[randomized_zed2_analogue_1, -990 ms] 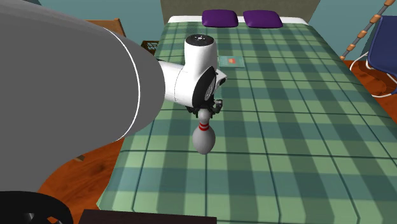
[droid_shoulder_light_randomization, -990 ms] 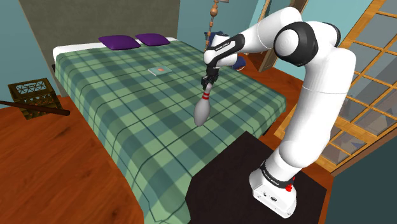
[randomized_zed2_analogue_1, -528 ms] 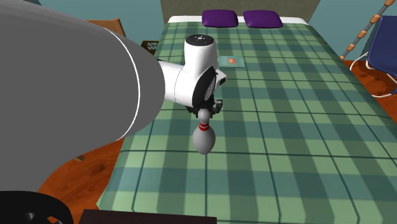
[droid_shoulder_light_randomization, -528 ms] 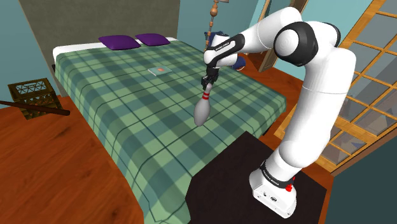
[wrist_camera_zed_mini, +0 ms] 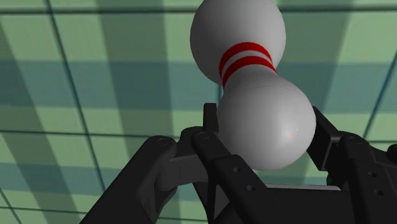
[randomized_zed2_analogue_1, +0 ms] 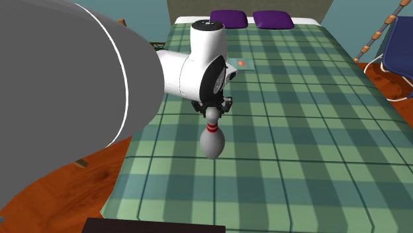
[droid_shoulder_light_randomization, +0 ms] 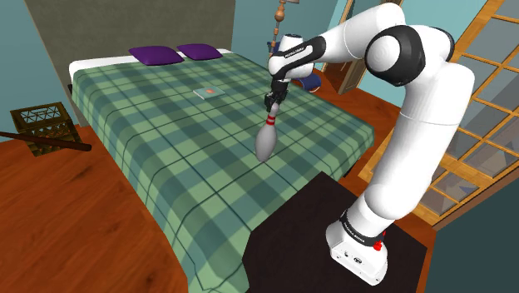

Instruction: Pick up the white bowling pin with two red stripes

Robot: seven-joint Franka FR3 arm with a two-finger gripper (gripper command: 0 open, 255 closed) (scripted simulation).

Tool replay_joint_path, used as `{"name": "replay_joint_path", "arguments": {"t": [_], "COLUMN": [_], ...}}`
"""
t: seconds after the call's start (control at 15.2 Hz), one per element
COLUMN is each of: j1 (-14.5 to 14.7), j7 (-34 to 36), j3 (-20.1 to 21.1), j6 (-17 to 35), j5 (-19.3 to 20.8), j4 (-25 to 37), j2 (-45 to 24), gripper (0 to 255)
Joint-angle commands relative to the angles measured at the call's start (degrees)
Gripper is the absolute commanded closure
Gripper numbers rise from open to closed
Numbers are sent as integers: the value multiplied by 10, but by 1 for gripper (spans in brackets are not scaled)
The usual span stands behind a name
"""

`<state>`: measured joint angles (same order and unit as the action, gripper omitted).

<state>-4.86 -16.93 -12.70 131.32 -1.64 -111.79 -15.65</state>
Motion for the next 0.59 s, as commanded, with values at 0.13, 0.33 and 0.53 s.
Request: {"name": "replay_joint_path", "arguments": {"t": [0.13,0.33,0.53], "j1": [1,2,2], "j7": [1,3,3], "j3": [-2,-3,-3], "j6": [-27,-48,-55], "j5": [4,7,8], "j4": [13,23,27], "j2": [16,27,30], "gripper": [255,255,255]}}
